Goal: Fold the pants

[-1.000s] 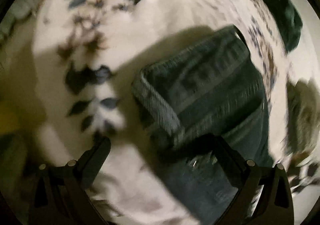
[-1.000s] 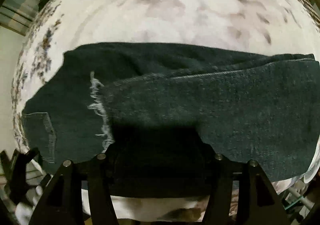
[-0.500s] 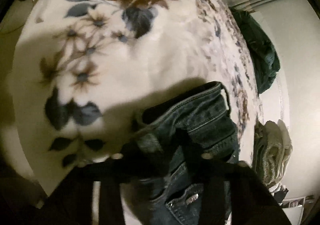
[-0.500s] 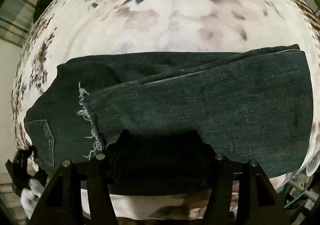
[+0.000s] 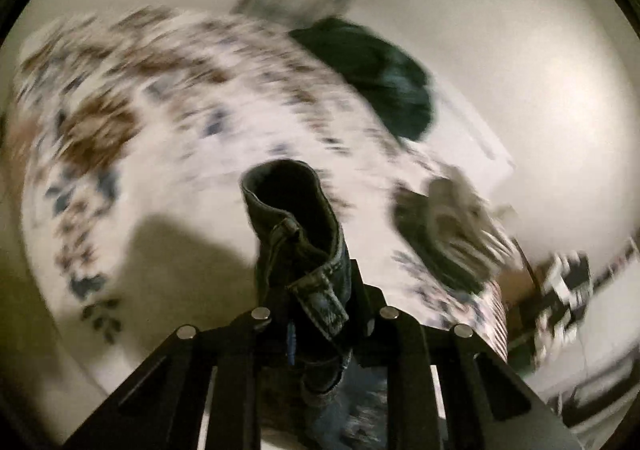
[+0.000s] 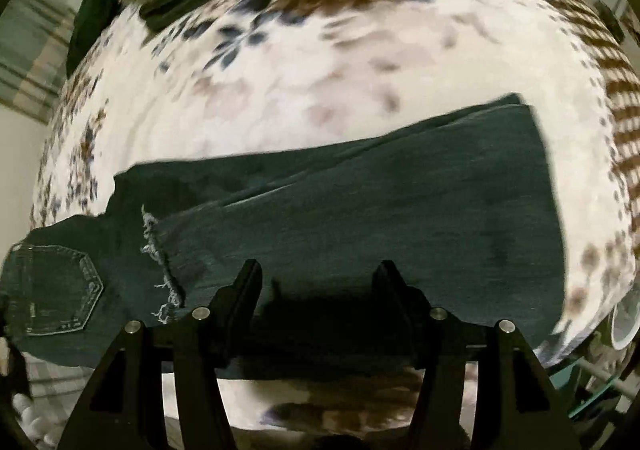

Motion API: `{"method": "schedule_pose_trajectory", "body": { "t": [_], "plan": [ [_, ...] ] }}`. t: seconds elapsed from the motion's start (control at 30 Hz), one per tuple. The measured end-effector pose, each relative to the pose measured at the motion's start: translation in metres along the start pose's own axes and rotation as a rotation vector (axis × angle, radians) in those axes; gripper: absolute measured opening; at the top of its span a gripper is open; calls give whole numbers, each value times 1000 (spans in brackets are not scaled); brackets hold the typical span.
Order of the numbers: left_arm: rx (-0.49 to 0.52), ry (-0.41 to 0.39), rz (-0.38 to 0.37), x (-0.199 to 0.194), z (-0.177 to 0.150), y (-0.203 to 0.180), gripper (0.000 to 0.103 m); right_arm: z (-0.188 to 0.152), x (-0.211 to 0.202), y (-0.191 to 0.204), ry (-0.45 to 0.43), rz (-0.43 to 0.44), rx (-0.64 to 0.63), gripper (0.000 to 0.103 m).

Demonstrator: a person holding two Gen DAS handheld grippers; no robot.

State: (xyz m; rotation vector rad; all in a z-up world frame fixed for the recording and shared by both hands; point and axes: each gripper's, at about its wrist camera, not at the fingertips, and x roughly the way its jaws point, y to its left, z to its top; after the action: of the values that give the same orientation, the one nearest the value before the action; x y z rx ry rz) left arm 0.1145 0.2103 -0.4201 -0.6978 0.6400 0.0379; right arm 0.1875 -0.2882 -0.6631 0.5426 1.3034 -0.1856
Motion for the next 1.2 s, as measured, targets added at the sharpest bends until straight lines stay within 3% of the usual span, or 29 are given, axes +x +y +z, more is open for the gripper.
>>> {"method": "schedule_pose_trajectory", "body": {
  "t": [0.17,0.4,0.6,0.73,0.8,0.9,0.97,1.0,1.07,1.13,1.2],
  "plan": [
    [167,61,-134,-6,-34,-97,16,6,-34,-57,-32,-7,34,63],
    [283,248,-272,26,-126,-196,15,16,-67,-154,-83,-59,138,62],
    [392,433,-308,75,-220,-259,15,23,-78,-237,-109,-135,215,62],
    [525,529,-283,102,-287,-288,15,31,-81,-278,-106,-161,243,62],
    [573,555,-263,112,-305,-294,15,38,-81,-291,-88,-161,241,64],
    [614,626,-205,124,-320,-298,23,47,-85,-299,-86,-123,230,74],
    [601,666,-220,122,-317,-303,37,53,-89,-301,-84,-83,218,84],
    [596,684,-220,119,-313,-306,40,57,-91,-300,-86,-60,213,85],
    [611,724,-190,113,-311,-312,59,63,-95,-293,-84,-5,201,88],
    [611,751,-150,107,-304,-313,69,71,-95,-281,-80,73,187,89],
    [581,756,-113,105,-290,-303,70,78,-93,-264,-62,144,172,89]
  ]
}}
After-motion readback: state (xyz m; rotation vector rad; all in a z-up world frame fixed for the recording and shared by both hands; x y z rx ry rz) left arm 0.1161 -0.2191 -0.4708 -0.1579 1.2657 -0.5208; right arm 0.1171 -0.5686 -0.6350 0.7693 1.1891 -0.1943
